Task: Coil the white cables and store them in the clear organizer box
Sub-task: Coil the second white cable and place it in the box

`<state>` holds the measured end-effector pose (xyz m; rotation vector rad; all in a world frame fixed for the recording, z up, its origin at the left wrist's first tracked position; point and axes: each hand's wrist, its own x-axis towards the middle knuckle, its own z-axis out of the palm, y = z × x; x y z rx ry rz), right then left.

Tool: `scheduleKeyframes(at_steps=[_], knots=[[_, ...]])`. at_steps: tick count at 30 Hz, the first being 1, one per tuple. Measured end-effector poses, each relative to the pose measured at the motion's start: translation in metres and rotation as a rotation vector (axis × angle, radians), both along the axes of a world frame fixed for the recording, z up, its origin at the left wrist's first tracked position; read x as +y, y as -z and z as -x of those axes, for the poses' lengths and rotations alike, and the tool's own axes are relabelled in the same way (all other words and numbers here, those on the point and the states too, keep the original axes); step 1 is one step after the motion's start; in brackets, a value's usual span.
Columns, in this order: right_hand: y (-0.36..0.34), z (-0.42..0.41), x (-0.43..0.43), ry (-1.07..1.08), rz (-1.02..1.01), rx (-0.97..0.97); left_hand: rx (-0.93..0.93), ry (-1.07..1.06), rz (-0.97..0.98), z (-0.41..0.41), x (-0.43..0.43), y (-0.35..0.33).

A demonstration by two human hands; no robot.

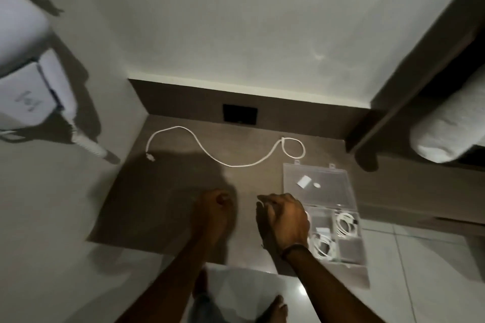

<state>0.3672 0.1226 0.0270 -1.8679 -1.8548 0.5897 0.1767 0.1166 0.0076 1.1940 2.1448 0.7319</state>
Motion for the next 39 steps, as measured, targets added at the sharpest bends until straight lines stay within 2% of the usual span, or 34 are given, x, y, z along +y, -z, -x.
scheduleKeyframes(at_steps=[3, 6, 10, 14, 18, 21, 22, 23, 26, 29, 33, 35, 39], knots=[[-0.002, 0.072, 0.037, -0.130, 0.000, -0.056, 0.003, -0.116, -0.009, 0.078, 0.032, 0.007], [0.002, 0.138, 0.068, -0.186, 0.011, -0.070, -0.139, -0.250, 0.019, 0.139, 0.067, 0.013], [0.014, 0.206, 0.098, -0.204, 0.003, -0.072, -0.043, -0.378, 0.082, 0.206, 0.099, 0.031], [0.025, 0.246, 0.114, -0.203, -0.003, -0.068, 0.178, -0.278, 0.221, 0.237, 0.125, 0.049], [0.031, 0.267, 0.124, -0.255, 0.051, -0.129, 0.018, -0.236, 0.344, 0.252, 0.144, 0.048], [0.022, 0.275, 0.129, -0.300, -0.044, -0.078, 0.006, -0.227, 0.272, 0.247, 0.144, 0.027], [0.017, 0.277, 0.132, -0.330, -0.080, -0.060, -0.033, -0.217, 0.221, 0.242, 0.141, 0.017], [0.012, 0.278, 0.135, -0.368, -0.085, -0.075, -0.148, -0.193, 0.169, 0.235, 0.136, 0.006], [0.001, 0.268, 0.149, -0.521, -0.074, -0.294, -0.667, -0.119, 0.103, 0.211, 0.109, -0.034], [-0.017, 0.240, 0.154, -0.694, -0.111, -0.359, -0.837, -0.049, 0.164, 0.202, 0.078, -0.070], [-0.045, 0.202, 0.136, -0.698, 0.037, -0.122, -0.922, 0.095, 0.278, 0.198, 0.040, -0.108], [-0.061, 0.196, 0.118, -0.708, 0.121, 0.050, -0.973, 0.144, 0.245, 0.193, 0.030, -0.123], [-0.084, 0.188, 0.083, -0.657, 0.422, 0.577, -0.924, 0.143, 0.108, 0.187, 0.029, -0.150]])
